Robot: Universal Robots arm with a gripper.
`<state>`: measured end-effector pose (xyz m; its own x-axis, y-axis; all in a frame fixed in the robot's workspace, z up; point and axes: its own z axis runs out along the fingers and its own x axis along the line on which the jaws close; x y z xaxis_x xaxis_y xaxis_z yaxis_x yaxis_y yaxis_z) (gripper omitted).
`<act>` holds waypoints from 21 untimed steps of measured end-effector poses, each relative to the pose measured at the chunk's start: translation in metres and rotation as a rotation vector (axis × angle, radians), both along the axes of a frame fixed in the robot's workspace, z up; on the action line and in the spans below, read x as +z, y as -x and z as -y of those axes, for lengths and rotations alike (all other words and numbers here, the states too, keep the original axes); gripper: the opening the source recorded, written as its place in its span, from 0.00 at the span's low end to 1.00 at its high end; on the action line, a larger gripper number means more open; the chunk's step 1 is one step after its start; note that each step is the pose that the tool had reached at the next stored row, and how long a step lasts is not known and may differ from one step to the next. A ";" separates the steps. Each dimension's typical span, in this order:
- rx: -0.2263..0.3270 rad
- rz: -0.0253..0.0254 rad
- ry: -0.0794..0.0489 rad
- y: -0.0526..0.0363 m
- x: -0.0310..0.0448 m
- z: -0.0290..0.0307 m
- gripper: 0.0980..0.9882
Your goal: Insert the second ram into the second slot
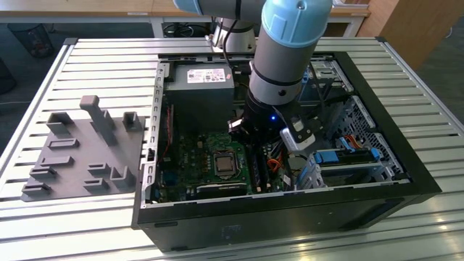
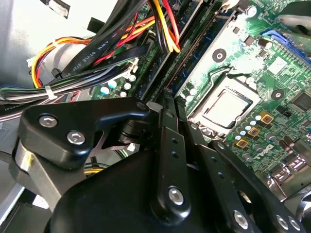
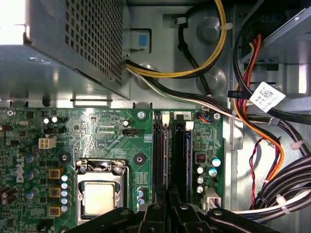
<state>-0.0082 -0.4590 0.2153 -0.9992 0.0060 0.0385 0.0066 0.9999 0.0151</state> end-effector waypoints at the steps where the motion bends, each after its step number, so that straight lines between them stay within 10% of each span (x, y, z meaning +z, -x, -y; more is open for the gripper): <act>1: 0.000 0.0000 0.000 0.0000 0.0000 0.0000 0.04; 21: 0.000 -0.0008 0.000 0.0000 0.0167 0.0000 0.03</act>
